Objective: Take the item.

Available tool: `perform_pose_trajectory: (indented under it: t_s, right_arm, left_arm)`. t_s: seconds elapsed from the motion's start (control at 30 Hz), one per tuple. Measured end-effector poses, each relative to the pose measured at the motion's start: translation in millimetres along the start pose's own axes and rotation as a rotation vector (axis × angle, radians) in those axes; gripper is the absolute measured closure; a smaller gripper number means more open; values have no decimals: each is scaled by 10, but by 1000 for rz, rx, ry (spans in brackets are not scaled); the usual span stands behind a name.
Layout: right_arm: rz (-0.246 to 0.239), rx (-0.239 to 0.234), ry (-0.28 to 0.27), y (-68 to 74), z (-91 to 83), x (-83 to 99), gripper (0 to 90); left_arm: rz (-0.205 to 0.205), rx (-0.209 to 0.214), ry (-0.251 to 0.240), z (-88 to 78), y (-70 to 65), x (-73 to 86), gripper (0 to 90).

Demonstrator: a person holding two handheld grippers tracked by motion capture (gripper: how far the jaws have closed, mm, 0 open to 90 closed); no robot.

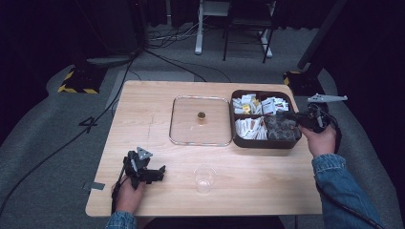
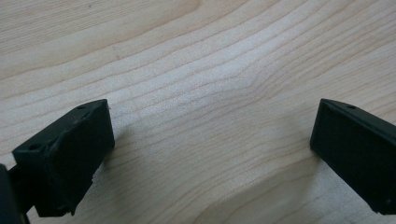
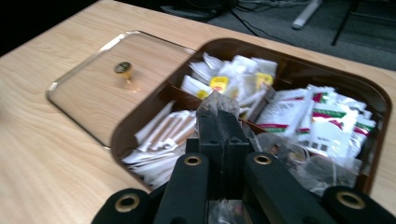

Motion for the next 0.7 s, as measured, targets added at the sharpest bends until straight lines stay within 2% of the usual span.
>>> perform_pose_trajectory:
  t_s: [0.2,0.37,0.4,0.43,0.7]
  right_arm:
    - [-54,-46,-19,251,-73,-79,900]
    - [-95,-102,-37,514,-119,-149,900]
    - [-95,-102,-37,514,-119,-149,900]
    - [-129,-131,-39,674,-142,-170,900]
    - [-229,-243,-48,1256,-213,-198,900]
  left_arm:
    - [0,0,0,0,0,0,0]
    - [-2,-1,0,-2,-1,2,1]
    - [-2,-1,0,-2,-1,2,1]
    - [-10,-4,-3,-4,-2,5,1]
    - [-22,-18,-7,-35,13,45,1]
Point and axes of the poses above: each handheld gripper's, and its own axes: z roughly forward along the jaws, x roughly out of its underside, y roughly to its left, the point moved 9 cm from there along z, roughly forward along the jaws, and after that the axes turned 4 degrees about y, right-handed, at the moved point
